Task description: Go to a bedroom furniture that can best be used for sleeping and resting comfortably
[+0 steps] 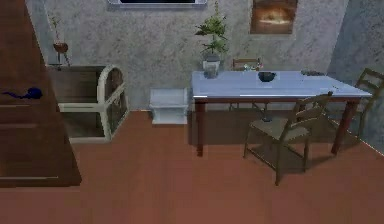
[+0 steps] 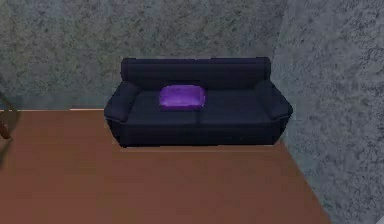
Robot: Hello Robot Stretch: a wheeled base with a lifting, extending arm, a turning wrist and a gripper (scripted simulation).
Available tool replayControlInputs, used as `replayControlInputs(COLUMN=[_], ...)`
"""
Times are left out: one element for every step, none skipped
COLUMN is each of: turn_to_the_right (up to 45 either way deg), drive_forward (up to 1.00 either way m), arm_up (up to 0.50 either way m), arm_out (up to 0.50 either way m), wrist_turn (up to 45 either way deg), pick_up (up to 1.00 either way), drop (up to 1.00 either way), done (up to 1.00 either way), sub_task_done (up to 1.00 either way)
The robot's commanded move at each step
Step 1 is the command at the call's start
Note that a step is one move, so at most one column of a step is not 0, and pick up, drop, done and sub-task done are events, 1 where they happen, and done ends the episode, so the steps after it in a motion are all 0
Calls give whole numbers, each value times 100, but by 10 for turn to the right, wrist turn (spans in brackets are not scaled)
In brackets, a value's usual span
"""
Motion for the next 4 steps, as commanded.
replayControlInputs(turn_to_the_right=[-420,0,-180,0], drive_forward=[0,25,0,100], arm_up=[0,0,0,0], arm_out=[0,0,0,0], wrist_turn=[0,0,0,0], pick_up=[0,0,0,0], drop=[0,0,0,0], done=[0,0,0,0], sub_task_done=[0,0,0,0])
